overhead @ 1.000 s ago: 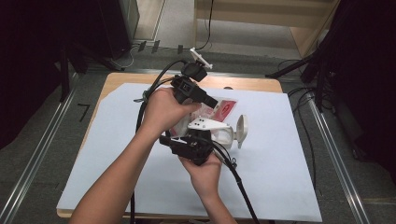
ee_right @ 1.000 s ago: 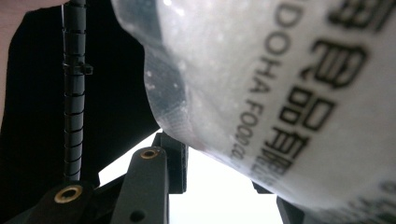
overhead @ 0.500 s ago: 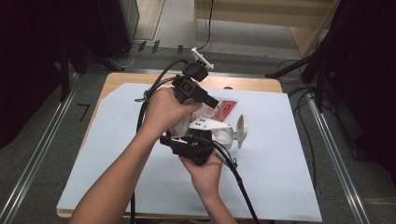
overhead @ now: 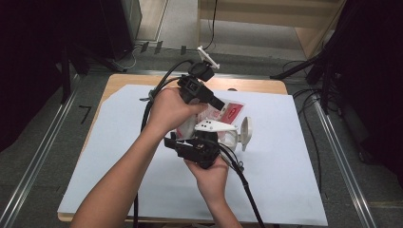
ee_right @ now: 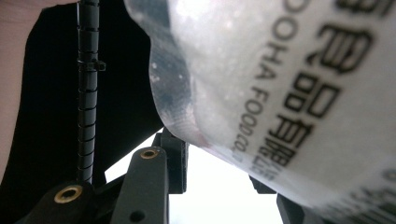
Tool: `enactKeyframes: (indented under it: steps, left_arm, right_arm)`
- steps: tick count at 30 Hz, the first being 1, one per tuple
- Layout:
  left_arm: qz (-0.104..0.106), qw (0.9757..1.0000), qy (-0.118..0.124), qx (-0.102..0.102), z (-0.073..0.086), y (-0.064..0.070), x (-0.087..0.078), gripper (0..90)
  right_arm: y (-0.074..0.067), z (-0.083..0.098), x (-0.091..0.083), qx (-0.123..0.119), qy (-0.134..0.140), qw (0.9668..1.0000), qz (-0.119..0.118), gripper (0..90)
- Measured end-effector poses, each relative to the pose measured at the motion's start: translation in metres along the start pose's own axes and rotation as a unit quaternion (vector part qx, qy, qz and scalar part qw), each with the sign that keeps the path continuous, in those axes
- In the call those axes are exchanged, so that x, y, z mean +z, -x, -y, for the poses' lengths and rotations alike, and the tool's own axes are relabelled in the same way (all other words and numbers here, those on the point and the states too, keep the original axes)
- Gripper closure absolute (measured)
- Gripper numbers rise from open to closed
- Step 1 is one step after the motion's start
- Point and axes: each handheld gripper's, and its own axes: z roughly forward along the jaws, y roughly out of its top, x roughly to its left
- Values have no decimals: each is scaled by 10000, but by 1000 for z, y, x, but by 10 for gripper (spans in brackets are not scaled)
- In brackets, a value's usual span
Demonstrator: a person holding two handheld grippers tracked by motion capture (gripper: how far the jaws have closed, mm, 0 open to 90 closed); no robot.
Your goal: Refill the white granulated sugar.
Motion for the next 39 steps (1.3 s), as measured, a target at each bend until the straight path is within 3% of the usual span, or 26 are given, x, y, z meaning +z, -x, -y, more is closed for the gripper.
enactKeyframes:
  steps: [24, 31, 39]
  left_arm:
    - [56, 9999, -85, 29, -4, 1, 4, 863]
    - [108, 9999, -82, -54, -6, 1, 7, 863]
    - [0, 9999, -104, 16, -8, 3, 8, 863]
  right_arm:
    - [-1, 1, -3, -69, 17, 9999, 109, 663]
    - [1, 1, -4, -57, 15, 9999, 135, 659]
    - [4, 0, -5, 39, 42, 9999, 91, 644]
